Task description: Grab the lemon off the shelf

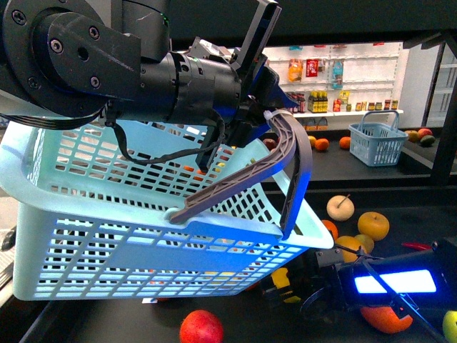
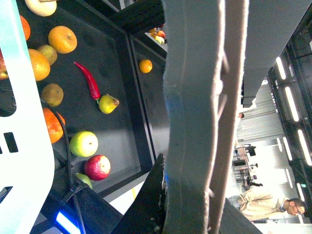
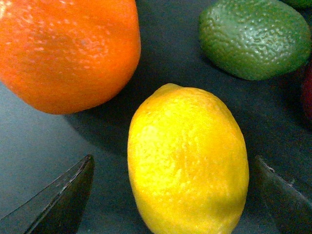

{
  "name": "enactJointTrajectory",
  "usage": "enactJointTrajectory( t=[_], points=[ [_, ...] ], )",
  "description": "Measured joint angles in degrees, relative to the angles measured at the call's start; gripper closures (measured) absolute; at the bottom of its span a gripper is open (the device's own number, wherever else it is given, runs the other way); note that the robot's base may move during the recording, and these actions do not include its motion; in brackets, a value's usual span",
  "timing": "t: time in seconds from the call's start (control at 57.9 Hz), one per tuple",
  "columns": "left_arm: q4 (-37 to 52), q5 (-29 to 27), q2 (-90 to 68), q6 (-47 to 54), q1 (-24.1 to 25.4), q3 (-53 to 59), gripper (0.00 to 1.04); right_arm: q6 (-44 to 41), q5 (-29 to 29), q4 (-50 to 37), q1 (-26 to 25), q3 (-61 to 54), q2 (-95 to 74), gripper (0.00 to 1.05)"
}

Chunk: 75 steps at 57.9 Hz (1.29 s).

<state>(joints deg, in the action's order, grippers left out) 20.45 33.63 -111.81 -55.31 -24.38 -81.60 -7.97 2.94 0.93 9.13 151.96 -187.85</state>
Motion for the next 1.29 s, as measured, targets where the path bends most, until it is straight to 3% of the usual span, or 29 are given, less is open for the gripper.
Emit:
enactJointTrajectory(
  t=[0.224, 0.432, 0.673, 0.949, 1.174, 1.295],
  points=[
    [0.0, 0.0, 0.0, 0.0, 0.0, 0.0, 0.96, 0.9, -0.9, 6.1, 0.0, 10.6, -6.1, 0.07],
    [0.0, 0.0, 0.0, 0.0, 0.0, 0.0, 0.96, 2.3, -1.4, 7.1, 0.0, 13.6, -6.5, 0.35],
    [0.0, 0.0, 0.0, 0.0, 0.0, 0.0, 0.96, 3.0, -1.1, 7.1, 0.0, 13.9, -6.5, 0.41],
    [0.0, 0.0, 0.0, 0.0, 0.0, 0.0, 0.96, 3.3, -0.8, -10.4, -2.5, -18.1, 12.6, 0.41],
    [0.0, 0.0, 0.0, 0.0, 0.0, 0.0, 0.96, 5.7, 2.7, -23.0, -10.7, -53.0, 38.3, 0.42],
    [0.0, 0.0, 0.0, 0.0, 0.0, 0.0, 0.96, 8.0, 5.1, -26.1, -14.4, -64.5, 47.1, 0.42]
  ],
)
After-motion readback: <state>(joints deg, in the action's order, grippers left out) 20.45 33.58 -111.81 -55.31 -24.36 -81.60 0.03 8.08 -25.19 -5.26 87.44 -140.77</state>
